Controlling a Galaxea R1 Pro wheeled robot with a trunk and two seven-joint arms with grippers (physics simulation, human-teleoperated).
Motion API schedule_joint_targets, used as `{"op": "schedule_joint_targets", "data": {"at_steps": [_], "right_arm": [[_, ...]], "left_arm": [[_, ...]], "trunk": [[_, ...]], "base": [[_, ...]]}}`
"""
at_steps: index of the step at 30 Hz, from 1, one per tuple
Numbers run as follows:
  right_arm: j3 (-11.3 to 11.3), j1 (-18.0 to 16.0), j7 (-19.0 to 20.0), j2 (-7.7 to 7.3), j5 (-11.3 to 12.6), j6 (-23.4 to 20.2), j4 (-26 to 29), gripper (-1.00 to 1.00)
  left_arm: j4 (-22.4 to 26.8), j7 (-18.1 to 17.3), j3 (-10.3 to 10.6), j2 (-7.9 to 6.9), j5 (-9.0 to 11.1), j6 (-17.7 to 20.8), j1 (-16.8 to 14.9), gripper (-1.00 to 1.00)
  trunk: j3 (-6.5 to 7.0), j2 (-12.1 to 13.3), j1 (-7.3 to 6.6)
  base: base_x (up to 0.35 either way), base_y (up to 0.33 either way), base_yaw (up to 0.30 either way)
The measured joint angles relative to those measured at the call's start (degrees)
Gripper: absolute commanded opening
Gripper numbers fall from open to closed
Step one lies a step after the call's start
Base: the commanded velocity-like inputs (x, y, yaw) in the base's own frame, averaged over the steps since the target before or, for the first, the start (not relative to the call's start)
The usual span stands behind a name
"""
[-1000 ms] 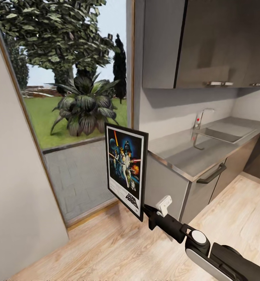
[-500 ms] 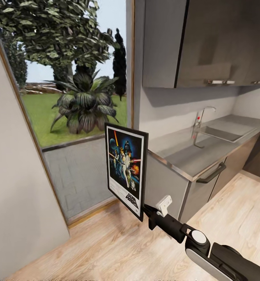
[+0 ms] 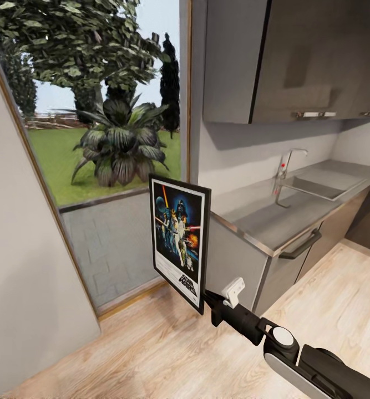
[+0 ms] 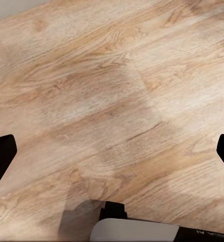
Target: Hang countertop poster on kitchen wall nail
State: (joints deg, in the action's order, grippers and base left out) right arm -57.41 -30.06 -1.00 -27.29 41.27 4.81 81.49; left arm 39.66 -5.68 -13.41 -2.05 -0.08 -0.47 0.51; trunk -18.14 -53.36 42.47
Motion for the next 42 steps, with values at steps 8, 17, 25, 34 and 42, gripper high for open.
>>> {"op": "schedule_joint_targets", "data": {"at_steps": [8,17,25,34,42], "right_arm": [[0.0,0.0,0.0,0.0,0.0,0.0,0.0,-1.0],[0.0,0.0,0.0,0.0,0.0,0.0,0.0,-1.0],[0.0,0.0,0.0,0.0,0.0,0.0,0.0,-1.0],[0.0,0.0,0.0,0.0,0.0,0.0,0.0,-1.0],[0.0,0.0,0.0,0.0,0.0,0.0,0.0,-1.0]], "left_arm": [[0.0,0.0,0.0,0.0,0.0,0.0,0.0,1.0],[0.0,0.0,0.0,0.0,0.0,0.0,0.0,1.0],[0.0,0.0,0.0,0.0,0.0,0.0,0.0,1.0],[0.0,0.0,0.0,0.0,0.0,0.1,0.0,1.0],[0.0,0.0,0.0,0.0,0.0,0.1,0.0,1.0]], "trunk": [[0.7,3.2,-1.76],[1.53,6.8,-3.74],[2.82,10.0,-5.5],[4.43,13.7,-7.48],[5.87,16.9,-9.24]], "base": [[0.0,0.0,0.0],[0.0,0.0,0.0],[0.0,0.0,0.0],[0.0,0.0,0.0],[0.0,0.0,0.0]]}}
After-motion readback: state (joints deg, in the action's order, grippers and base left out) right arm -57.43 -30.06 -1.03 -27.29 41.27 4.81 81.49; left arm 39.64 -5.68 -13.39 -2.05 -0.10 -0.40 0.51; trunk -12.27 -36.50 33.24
